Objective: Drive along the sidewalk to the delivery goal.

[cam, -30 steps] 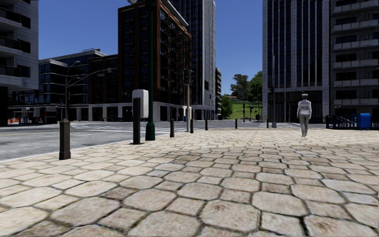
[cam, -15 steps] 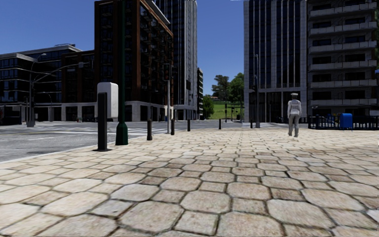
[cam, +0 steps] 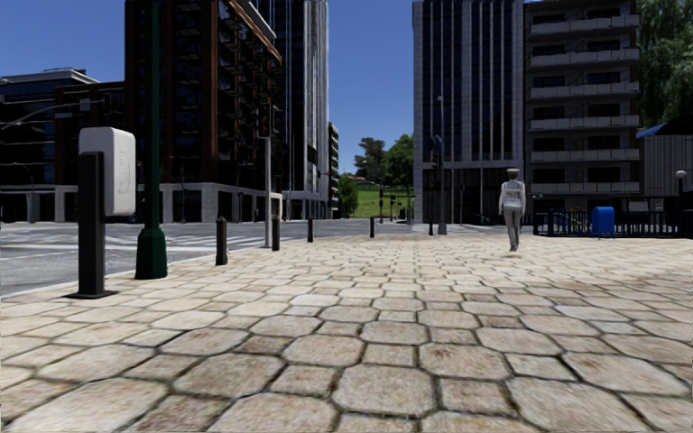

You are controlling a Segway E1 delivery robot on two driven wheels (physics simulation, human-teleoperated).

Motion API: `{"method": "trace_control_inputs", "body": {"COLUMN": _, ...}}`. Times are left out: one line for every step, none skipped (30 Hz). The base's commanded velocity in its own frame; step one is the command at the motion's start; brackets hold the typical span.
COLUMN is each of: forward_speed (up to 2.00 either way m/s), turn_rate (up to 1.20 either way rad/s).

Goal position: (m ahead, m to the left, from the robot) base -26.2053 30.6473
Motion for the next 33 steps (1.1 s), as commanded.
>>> {"method": "trace_control_inputs", "body": {"forward_speed": 2.00, "turn_rate": -0.33}}
{"method": "trace_control_inputs", "body": {"forward_speed": 2.00, "turn_rate": -0.33}}
{"method": "trace_control_inputs", "body": {"forward_speed": 2.00, "turn_rate": -0.33}}
{"method": "trace_control_inputs", "body": {"forward_speed": 2.00, "turn_rate": -0.33}}
{"method": "trace_control_inputs", "body": {"forward_speed": 2.00, "turn_rate": -0.33}}
{"method": "trace_control_inputs", "body": {"forward_speed": 2.00, "turn_rate": -0.33}}
{"method": "trace_control_inputs", "body": {"forward_speed": 2.00, "turn_rate": -0.33}}
{"method": "trace_control_inputs", "body": {"forward_speed": 2.00, "turn_rate": -0.33}}
{"method": "trace_control_inputs", "body": {"forward_speed": 2.00, "turn_rate": -0.33}}
{"method": "trace_control_inputs", "body": {"forward_speed": 2.00, "turn_rate": -0.33}}
{"method": "trace_control_inputs", "body": {"forward_speed": 2.00, "turn_rate": -0.33}}
{"method": "trace_control_inputs", "body": {"forward_speed": 2.00, "turn_rate": -0.33}}
{"method": "trace_control_inputs", "body": {"forward_speed": 2.00, "turn_rate": -0.33}}
{"method": "trace_control_inputs", "body": {"forward_speed": 2.00, "turn_rate": -0.33}}
{"method": "trace_control_inputs", "body": {"forward_speed": 2.00, "turn_rate": -0.33}}
{"method": "trace_control_inputs", "body": {"forward_speed": 2.00, "turn_rate": -0.33}}
{"method": "trace_control_inputs", "body": {"forward_speed": 2.00, "turn_rate": -0.33}}
{"method": "trace_control_inputs", "body": {"forward_speed": 2.00, "turn_rate": -0.33}}
{"method": "trace_control_inputs", "body": {"forward_speed": 2.00, "turn_rate": -0.33}}
{"method": "trace_control_inputs", "body": {"forward_speed": 2.00, "turn_rate": -0.32}}
{"method": "trace_control_inputs", "body": {"forward_speed": 2.00, "turn_rate": -0.32}}
{"method": "trace_control_inputs", "body": {"forward_speed": 2.00, "turn_rate": -0.32}}
{"method": "trace_control_inputs", "body": {"forward_speed": 2.00, "turn_rate": -0.32}}
{"method": "trace_control_inputs", "body": {"forward_speed": 2.00, "turn_rate": -0.32}}
{"method": "trace_control_inputs", "body": {"forward_speed": 2.00, "turn_rate": -0.32}}
{"method": "trace_control_inputs", "body": {"forward_speed": 2.00, "turn_rate": -0.32}}
{"method": "trace_control_inputs", "body": {"forward_speed": 2.00, "turn_rate": -0.27}}
{"method": "trace_control_inputs", "body": {"forward_speed": 2.00, "turn_rate": 0.00}}
{"method": "trace_control_inputs", "body": {"forward_speed": 2.00, "turn_rate": 0.00}}
{"method": "trace_control_inputs", "body": {"forward_speed": 2.00, "turn_rate": 0.00}}
{"method": "trace_control_inputs", "body": {"forward_speed": 2.00, "turn_rate": 0.00}}
{"method": "trace_control_inputs", "body": {"forward_speed": 2.00, "turn_rate": 0.00}}
{"method": "trace_control_inputs", "body": {"forward_speed": 2.00, "turn_rate": 0.00}}
